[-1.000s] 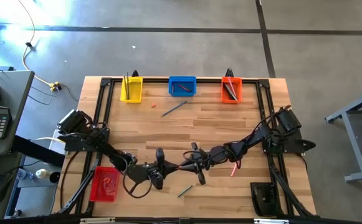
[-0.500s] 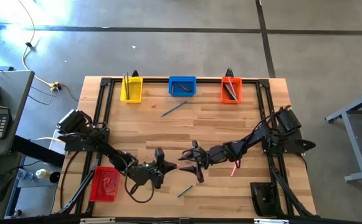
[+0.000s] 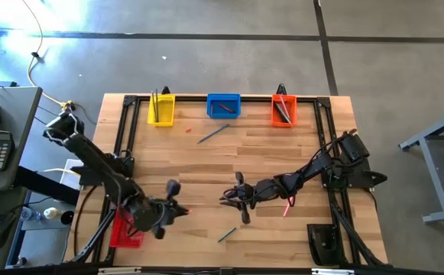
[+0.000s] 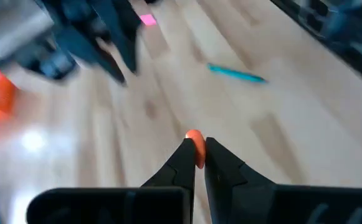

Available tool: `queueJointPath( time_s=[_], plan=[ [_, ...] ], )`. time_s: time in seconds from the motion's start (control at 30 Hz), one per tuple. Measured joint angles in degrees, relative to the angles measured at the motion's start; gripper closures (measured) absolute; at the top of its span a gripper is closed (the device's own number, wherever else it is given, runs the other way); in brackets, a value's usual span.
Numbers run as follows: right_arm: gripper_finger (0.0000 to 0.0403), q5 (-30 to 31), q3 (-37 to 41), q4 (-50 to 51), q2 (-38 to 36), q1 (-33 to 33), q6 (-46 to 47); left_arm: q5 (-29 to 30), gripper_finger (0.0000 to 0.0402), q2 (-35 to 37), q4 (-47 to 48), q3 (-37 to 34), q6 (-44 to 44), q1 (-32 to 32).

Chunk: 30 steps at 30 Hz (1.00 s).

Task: Sort crayons/erasers/pens/pencils in bins
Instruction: Put the orange eraser into the red bin

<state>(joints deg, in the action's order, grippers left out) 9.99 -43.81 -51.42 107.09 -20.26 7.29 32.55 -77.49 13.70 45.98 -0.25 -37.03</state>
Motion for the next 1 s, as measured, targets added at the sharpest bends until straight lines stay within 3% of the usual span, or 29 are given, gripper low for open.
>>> queueJointPath(
  time_s=[0.13, 0.3, 0.47, 0.73, 1.0],
  plan=[
    [0.0395, -0.64, 0.00, -0.02, 0.00, 0.19, -3.13, -5.37, 0.0399, 0.47, 17.49, 6.28, -12.28, -3.05],
    [0.0384, -1.59, 0.00, 0.03, 0.00, 0.75, -3.01, -15.49, 0.0399, -0.11, 31.93, 11.04, -29.55, -6.61],
    [0.0399, -1.74, 0.00, 0.15, 0.00, 0.70, -2.83, -22.72, 0.0399, -0.10, 40.12, 11.54, -45.97, -11.60],
    [0.0402, -1.91, 0.02, 0.17, 0.00, -0.05, -3.23, -26.13, 0.0399, -0.10, 43.91, 10.64, -63.39, -20.02],
    [0.0402, -1.87, 0.02, 0.38, 0.00, -0.03, -3.23, -28.08, 0.0399, -2.76, 43.97, 10.64, -70.64, -23.98]
  ],
)
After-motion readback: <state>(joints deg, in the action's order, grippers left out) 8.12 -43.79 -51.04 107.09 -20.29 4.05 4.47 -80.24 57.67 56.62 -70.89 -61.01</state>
